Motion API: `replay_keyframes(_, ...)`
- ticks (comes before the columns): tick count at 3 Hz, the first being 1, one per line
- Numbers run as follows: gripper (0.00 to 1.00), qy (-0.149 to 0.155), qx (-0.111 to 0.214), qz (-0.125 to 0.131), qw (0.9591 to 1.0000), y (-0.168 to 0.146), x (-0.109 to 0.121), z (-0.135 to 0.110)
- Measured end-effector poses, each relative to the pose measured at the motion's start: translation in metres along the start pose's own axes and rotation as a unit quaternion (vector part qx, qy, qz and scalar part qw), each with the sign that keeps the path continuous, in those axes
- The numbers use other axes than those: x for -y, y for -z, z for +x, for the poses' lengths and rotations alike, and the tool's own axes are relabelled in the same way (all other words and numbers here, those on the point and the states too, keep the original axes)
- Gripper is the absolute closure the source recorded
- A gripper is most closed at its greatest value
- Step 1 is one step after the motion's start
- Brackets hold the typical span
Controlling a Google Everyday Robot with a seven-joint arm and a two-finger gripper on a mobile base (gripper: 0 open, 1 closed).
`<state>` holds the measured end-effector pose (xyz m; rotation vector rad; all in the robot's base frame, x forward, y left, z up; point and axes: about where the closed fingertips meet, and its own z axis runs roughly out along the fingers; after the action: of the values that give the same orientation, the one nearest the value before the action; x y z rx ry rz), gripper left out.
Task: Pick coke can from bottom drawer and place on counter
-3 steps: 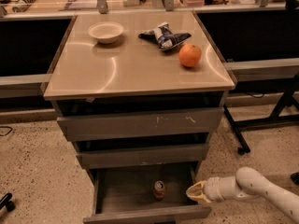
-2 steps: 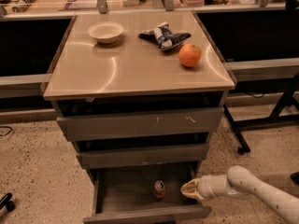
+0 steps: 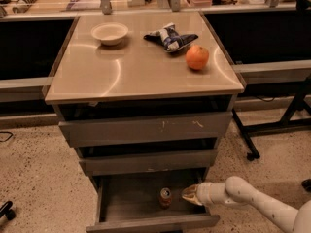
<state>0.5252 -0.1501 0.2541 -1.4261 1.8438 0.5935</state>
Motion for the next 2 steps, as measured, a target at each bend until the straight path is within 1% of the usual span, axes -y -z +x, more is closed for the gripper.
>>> replay_keyframes(1,1.0,0.0,0.0,0.0,1.0,0.0,0.0,0.0)
replay_keyframes(2,0.98,0.004,-0.008,-0.007,0.9999,-0.013,-0.005,0.001)
